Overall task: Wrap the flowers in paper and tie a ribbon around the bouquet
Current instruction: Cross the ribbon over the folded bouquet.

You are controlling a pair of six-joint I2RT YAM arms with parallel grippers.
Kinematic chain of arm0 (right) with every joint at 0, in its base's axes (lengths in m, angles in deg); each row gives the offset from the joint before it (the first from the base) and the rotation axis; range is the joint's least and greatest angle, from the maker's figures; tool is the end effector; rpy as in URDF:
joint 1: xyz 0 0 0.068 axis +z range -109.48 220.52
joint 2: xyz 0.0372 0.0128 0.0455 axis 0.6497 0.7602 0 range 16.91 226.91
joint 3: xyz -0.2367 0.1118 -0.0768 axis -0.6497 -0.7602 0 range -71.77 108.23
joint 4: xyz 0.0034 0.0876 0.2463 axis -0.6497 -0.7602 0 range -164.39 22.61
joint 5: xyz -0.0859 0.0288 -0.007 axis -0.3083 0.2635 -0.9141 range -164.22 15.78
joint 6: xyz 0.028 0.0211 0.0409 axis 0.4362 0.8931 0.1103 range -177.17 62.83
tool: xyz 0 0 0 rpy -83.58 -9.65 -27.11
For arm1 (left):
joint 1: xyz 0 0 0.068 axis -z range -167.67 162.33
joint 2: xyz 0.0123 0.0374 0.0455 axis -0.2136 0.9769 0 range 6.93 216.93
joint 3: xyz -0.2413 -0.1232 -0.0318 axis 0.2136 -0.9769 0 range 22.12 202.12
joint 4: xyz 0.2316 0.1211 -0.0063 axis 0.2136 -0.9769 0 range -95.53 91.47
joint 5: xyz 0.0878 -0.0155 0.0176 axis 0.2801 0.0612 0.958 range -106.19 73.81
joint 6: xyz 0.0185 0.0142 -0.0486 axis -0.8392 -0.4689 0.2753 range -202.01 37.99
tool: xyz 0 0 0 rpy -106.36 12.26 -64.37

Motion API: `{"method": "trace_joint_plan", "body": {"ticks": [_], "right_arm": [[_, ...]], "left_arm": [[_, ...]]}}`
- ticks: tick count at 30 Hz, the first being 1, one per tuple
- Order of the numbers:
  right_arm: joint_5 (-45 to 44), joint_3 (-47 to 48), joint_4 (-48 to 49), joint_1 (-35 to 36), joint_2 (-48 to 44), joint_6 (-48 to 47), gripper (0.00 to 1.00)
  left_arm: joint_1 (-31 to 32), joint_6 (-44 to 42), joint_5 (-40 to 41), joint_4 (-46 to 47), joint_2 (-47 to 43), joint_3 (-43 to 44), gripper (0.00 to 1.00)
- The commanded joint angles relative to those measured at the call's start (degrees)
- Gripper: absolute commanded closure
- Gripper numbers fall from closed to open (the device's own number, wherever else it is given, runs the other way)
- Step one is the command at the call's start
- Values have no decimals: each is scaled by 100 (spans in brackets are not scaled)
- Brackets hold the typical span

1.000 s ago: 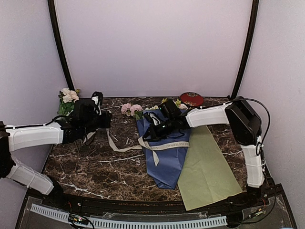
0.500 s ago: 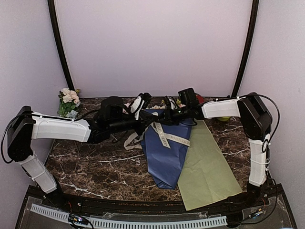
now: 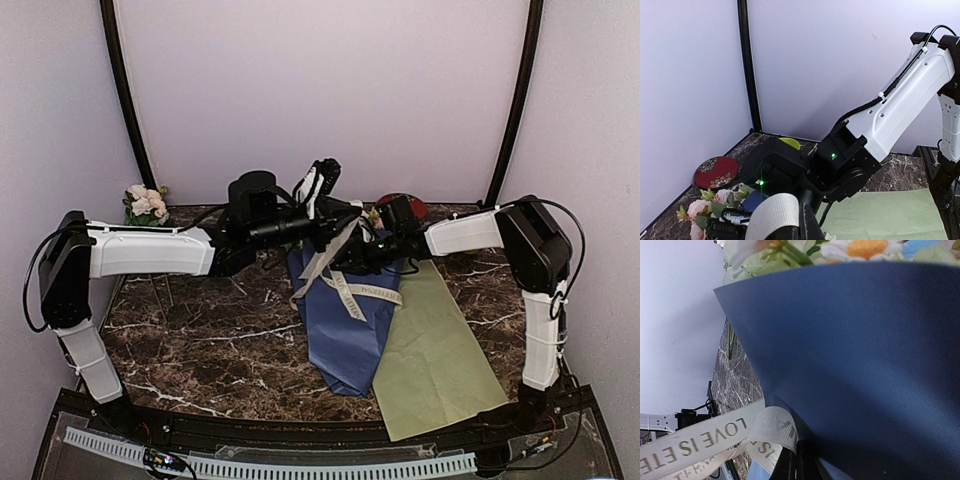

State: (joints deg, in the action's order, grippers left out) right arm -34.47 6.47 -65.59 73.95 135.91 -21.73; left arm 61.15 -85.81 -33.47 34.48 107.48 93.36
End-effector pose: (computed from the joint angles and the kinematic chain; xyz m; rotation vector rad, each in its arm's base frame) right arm 0.3642 0.2677 0.1662 -0.3757 2.4306 1.3770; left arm 0.2680 -0.3223 0.3123 0.9124 1.2783 -0.8508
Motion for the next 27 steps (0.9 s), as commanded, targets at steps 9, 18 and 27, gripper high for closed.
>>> {"method": "trace_joint_plan", "body": {"ticks": [9,18,27], "right_arm": [[217,-350,290,23,-410,-52,97],[-209,-624,529,28,-620,353,83],[-498,-792,507,27,-834,365,68]], "left_arm": [[-196,738,190,196,746,-60,100],[-483,1402,699,266,1063,-346,100],[-540,1521,762,257,1349,-356,100]]}}
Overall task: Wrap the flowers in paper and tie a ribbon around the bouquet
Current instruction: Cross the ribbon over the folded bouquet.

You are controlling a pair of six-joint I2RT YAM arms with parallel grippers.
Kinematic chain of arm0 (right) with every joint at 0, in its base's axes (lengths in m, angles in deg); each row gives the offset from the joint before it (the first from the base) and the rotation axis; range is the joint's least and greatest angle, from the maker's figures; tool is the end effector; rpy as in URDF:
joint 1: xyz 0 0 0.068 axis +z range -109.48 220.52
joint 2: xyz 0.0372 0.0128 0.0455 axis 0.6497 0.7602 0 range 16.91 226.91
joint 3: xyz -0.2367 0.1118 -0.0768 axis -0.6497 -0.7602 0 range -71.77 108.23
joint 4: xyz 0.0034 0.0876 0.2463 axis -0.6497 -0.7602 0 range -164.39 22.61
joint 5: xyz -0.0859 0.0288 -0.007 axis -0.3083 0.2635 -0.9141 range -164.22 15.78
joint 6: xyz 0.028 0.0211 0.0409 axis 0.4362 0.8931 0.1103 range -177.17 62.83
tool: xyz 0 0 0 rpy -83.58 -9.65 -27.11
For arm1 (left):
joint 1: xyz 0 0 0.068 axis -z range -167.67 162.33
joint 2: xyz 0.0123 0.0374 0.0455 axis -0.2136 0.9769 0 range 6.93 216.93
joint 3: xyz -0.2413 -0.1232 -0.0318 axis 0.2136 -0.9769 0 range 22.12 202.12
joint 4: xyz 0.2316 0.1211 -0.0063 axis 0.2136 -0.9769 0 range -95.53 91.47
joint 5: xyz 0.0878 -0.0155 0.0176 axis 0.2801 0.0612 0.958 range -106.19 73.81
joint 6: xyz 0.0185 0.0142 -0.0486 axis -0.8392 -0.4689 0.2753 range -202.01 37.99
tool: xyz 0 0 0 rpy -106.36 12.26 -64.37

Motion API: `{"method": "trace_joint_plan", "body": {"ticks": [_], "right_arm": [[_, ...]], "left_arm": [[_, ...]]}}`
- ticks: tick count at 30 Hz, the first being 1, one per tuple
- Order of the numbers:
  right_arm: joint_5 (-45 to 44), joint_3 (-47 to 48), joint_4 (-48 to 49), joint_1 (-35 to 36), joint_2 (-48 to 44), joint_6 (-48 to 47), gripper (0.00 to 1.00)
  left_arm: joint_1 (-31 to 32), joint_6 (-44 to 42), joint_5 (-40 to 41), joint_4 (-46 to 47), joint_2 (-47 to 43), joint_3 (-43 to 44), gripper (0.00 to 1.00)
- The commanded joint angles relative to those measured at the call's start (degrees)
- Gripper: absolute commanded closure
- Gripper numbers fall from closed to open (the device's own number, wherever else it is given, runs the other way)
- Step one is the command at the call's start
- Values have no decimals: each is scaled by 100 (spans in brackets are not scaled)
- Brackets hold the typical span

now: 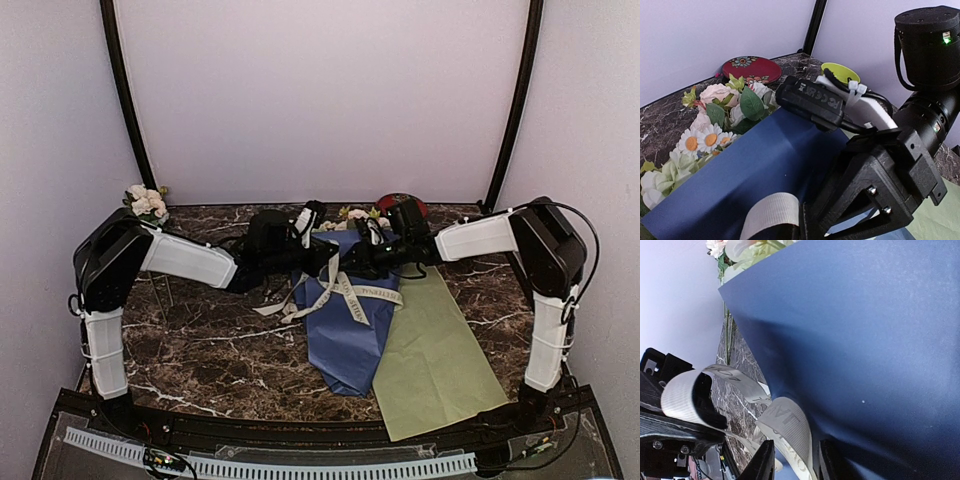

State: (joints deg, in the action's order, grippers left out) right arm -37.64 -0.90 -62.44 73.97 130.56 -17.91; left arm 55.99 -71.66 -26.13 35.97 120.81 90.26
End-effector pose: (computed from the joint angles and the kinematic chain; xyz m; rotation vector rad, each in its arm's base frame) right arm 0.3449 0.2533 0.1701 -0.2689 2.4407 1.3488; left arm 0.3197 -0.3135 0.2000 0.6518 1.7215 -0.8266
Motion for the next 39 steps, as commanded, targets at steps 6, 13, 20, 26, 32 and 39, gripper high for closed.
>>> {"method": "trace_joint_plan", "body": {"ticks": [6,13,20,26,32,39], "right_arm": [[-414,-67,82,29,-460,-109,65],[-131,-241,411,38,-594,-132,68],[50,-188,475,131,-435,-80,67],[119,-7,467,282,-193,-44,66],[-60,-17,340,306,-132,-68,63],[-217,-53,304,352,-15,-48,61]], "left_arm": [[-60,115,18,76,104,-37,100],[-130,197,-80,97,210,-7,100],[-130,178,-120,120,233,14,100],[-130,199,-202,174,237,32,100],[-179,301,-254,252,239,9,100],[-182,362,-356,382,239,-20,100]]}}
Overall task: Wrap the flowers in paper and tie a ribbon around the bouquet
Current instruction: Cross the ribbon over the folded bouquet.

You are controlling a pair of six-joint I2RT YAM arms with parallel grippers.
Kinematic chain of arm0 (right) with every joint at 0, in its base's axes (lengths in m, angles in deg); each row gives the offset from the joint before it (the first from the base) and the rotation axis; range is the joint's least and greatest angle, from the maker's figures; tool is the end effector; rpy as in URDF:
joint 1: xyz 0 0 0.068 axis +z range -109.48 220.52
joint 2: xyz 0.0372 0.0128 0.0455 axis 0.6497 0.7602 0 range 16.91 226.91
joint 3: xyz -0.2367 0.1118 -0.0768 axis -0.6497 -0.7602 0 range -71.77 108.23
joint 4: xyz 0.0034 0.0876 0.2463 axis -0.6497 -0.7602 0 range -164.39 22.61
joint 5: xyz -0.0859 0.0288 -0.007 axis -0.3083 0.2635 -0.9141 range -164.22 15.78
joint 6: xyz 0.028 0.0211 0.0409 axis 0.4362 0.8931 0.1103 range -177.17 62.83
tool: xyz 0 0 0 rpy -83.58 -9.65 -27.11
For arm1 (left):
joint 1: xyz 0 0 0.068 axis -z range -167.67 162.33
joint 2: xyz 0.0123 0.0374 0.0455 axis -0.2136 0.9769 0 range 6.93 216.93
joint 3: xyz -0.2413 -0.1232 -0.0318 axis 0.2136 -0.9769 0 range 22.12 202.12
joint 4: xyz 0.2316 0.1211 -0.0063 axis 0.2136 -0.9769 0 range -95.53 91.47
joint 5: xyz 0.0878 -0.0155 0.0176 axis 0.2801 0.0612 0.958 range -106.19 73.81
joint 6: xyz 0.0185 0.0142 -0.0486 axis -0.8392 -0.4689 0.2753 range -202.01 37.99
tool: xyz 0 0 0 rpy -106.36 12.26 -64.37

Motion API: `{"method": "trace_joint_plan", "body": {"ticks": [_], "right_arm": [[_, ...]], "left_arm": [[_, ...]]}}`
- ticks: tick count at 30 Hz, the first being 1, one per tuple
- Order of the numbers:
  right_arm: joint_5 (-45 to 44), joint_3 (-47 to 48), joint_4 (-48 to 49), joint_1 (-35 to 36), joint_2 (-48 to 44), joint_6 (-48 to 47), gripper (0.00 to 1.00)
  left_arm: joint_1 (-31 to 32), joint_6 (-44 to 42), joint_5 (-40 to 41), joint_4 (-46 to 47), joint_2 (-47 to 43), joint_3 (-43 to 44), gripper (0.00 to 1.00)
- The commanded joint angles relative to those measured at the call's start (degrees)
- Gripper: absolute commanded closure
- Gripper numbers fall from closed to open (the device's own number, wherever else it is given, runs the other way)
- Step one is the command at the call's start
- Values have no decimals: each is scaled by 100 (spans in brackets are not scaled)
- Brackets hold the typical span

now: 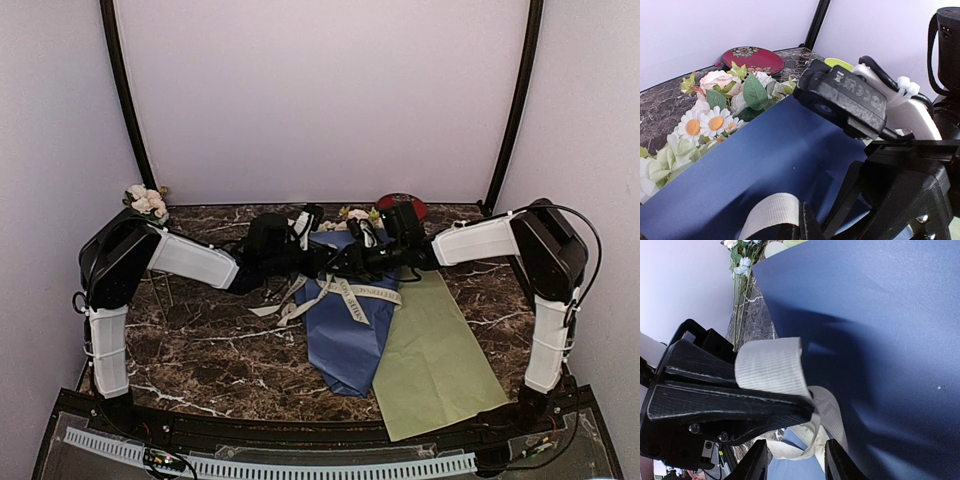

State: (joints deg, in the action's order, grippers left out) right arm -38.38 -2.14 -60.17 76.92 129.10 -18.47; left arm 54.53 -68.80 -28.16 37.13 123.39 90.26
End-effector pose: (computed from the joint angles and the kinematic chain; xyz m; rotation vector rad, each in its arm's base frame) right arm 0.3293 0.2687 0.1770 -0.3512 2.3963 1.3649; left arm 0.3295 -0.3087 0.1829 0.6192 1.7691 -0.8684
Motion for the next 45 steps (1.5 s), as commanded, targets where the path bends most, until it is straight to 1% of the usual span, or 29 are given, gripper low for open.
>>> {"method": "trace_joint_plan", "body": {"ticks": [1,4,5,9,11,12,13,14,17,19,20,22,23,24,25,26,30,33,36,37,40,45], "right_arm": [[-164,100,77,54,160,15,60],[-146,209,63,56,241,14,62],[-111,251,85,54,255,21,65],[-8,358,137,48,297,43,88],[53,311,208,24,284,120,97],[51,262,250,-2,270,164,100],[25,205,291,-24,244,195,100],[-2,148,318,-53,214,218,100],[-40,24,344,-98,152,226,100],[-45,-9,349,-115,138,218,100],[-46,-31,349,-128,132,217,100],[-62,-60,358,-132,101,217,100],[-79,-77,368,-133,82,212,100],[-88,-87,372,-139,70,209,100],[-90,-89,382,-141,66,213,100],[-86,-82,381,-141,66,209,100],[-78,-68,360,-135,72,204,100],[-82,-63,343,-141,51,200,100],[-83,-63,335,-142,41,185,100],[-87,-63,334,-135,42,182,100],[-77,-63,317,-134,36,174,100],[-84,-72,296,-146,8,160,100]], "left_arm": [[-36,86,-156,269,-19,-24,100],[-40,102,-210,283,-19,-37,100],[-39,103,-228,279,-19,-42,100],[-44,88,-251,212,-27,-48,100],[-68,85,-268,77,-70,-54,100],[-83,69,-271,-42,-110,-64,95],[-92,43,-252,-101,-177,-91,88],[-103,4,-216,-178,-253,-142,78],[-121,-252,-96,-362,-570,-344,58],[-117,-439,-146,-547,-771,-438,51],[-122,-506,-155,-692,-850,-461,50],[-117,-645,-6,-984,-956,-504,51],[-117,-713,110,-1072,-992,-537,54],[-122,-772,189,-1156,-1008,-570,59],[-124,-849,180,-1234,-999,-562,63],[-114,-902,76,-1319,-984,-529,65],[-66,-996,-123,-1495,-895,-419,64],[-5,-1123,-177,-1477,-897,-428,61],[55,-1305,182,-1551,-789,-358,61],[60,-1357,334,-1660,-731,-265,63],[99,-1497,772,-1907,-586,-65,75],[166,-1704,1096,-1773,-557,-152,75]]}}
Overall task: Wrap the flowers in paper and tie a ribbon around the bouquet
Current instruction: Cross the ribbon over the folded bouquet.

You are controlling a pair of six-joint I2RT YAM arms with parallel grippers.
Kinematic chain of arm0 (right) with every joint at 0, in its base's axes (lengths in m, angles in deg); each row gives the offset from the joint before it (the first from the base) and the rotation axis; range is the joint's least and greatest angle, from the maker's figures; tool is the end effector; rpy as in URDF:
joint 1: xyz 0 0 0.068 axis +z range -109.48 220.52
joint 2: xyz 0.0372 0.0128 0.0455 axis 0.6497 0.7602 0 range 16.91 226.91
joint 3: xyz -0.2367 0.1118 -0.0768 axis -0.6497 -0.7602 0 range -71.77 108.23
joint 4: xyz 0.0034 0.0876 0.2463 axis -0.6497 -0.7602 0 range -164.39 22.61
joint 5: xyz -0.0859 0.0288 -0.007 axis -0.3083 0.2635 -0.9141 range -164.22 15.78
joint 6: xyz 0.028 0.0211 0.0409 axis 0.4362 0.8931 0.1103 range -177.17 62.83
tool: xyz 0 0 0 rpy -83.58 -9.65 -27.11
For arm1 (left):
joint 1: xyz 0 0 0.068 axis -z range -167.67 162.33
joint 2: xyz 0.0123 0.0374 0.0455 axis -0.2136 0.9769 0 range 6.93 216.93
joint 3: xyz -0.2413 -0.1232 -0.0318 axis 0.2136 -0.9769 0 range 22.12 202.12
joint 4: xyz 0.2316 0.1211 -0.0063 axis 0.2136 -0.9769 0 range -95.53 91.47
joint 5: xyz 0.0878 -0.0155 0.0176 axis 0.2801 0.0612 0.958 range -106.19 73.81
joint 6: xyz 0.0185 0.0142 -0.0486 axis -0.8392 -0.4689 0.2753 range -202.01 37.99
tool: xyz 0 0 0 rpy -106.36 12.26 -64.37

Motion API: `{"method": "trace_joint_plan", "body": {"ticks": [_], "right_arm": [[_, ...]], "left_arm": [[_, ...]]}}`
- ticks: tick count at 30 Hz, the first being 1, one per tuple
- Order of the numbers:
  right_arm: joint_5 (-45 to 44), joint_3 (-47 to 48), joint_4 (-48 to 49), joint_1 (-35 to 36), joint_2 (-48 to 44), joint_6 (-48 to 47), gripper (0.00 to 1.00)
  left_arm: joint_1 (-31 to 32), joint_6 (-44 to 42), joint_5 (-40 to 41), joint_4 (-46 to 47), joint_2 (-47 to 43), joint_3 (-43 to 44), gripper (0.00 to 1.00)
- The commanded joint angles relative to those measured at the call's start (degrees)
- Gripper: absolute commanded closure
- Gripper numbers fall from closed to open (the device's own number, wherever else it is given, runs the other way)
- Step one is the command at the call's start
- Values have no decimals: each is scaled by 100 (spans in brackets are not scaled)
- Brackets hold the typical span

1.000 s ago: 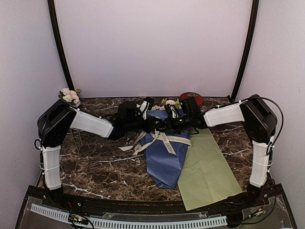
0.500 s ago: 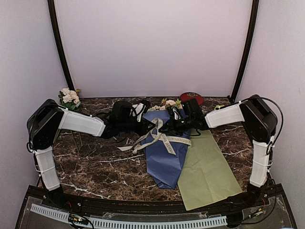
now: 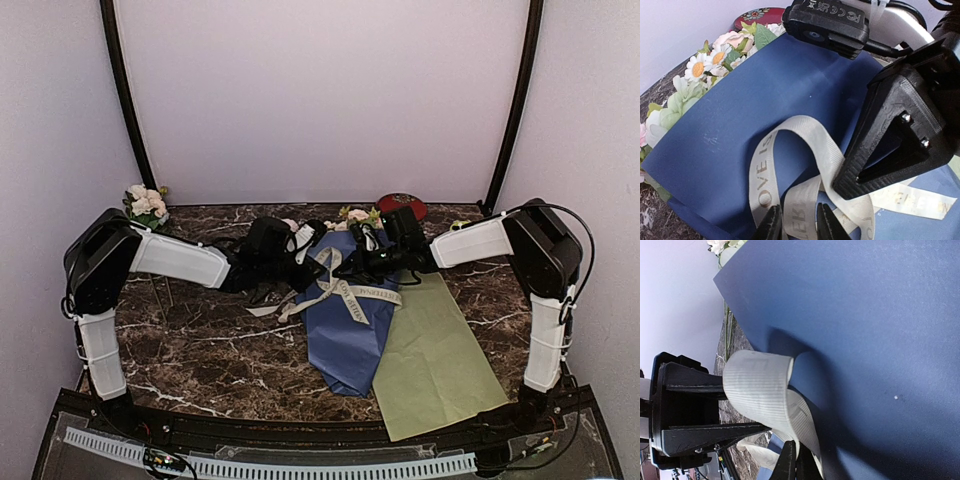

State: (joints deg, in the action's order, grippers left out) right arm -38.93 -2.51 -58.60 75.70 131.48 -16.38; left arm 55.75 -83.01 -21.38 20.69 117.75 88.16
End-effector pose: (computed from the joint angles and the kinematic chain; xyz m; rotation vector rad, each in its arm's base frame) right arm 0.3375 0.2631 0.1603 -0.2685 2.4322 1.3551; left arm 0.3092 -0.2969 0.1830 0.8329 1.8844 -0.5566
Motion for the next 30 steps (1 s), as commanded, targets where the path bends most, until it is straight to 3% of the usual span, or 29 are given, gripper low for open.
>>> {"method": "trace_joint_plan", "body": {"ticks": [1,5,8,18,22,30], "right_arm": [[-26,-28,132,-21,-240,-54,100],[-26,-11,95,-41,-240,-68,100],[-34,-17,88,-61,-264,-67,100],[-117,-26,-40,-218,-290,-142,100],[-159,-39,-115,-284,-298,-209,100],[-287,-210,-462,-327,-271,-531,100]], "left_arm": [[52,-328,448,-147,23,66,75],[72,-409,534,-186,61,101,78],[83,-452,552,-220,42,95,99],[88,-463,203,644,-1068,-1061,100],[88,-451,-186,570,-1450,-1230,100],[57,-229,-628,1452,-2174,-1629,100]]}}
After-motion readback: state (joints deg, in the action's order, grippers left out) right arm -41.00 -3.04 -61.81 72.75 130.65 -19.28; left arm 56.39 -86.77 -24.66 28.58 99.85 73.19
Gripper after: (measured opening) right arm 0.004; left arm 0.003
